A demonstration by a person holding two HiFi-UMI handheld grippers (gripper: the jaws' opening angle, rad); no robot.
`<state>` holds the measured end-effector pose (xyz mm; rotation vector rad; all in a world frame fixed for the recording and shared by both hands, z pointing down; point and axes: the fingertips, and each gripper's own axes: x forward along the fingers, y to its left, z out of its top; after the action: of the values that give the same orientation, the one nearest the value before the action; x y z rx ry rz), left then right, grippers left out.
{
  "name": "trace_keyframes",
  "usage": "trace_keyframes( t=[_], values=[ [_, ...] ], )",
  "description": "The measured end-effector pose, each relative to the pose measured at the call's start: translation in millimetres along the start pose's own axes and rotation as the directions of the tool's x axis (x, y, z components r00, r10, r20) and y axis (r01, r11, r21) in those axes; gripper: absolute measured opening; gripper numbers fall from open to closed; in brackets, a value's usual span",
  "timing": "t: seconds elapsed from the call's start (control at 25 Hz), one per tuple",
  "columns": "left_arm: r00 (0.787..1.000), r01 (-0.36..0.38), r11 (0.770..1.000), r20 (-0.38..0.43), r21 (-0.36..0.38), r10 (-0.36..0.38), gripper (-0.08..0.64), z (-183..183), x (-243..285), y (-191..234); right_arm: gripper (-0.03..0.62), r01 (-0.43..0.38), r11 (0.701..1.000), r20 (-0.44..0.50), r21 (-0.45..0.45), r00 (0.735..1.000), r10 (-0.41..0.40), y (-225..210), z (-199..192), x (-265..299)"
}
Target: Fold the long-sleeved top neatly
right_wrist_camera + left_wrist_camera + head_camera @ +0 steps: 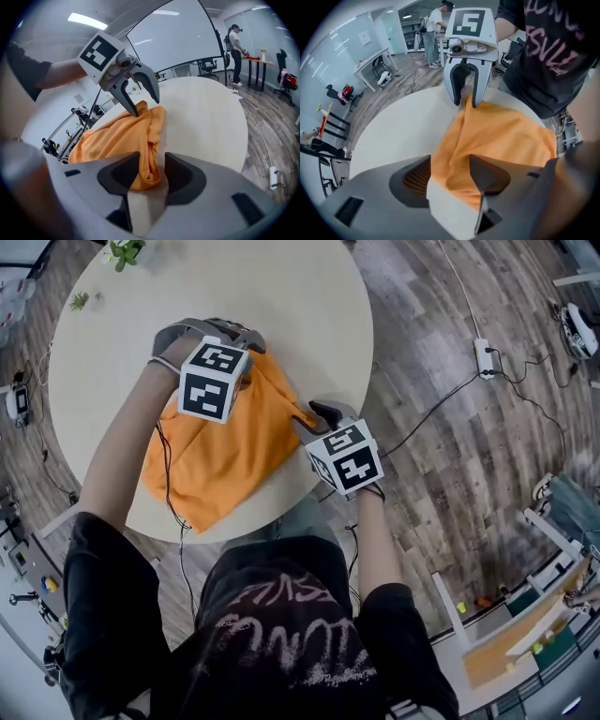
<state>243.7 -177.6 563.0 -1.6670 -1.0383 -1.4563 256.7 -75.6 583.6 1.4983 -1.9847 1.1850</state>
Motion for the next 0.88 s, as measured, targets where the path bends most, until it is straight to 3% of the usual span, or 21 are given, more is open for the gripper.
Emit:
trace_keyframes(
  t=[0.2,0.52,0.88],
  values=[
    [0.997,0.068,0.997,-0.030,0.036,-0.067,0.296,-1,21,3,0.173,-0.031,1.000,-0.030,-0.001,0.999,0.031,1,-4,8],
    [0.990,0.136,0.990,-0.036,0.025,-0.135,0.300,-2,40,0,0.153,-0.036,0.999,-0.050,-0.002,0.998,0.036,2,-4,11],
    [0.993,0.116,0.993,-0.014,0.018,-0.116,0.154,0,37,-8,0.063,0.010,1.000,-0.037,0.026,0.999,-0.009,0,-8,9]
  ],
)
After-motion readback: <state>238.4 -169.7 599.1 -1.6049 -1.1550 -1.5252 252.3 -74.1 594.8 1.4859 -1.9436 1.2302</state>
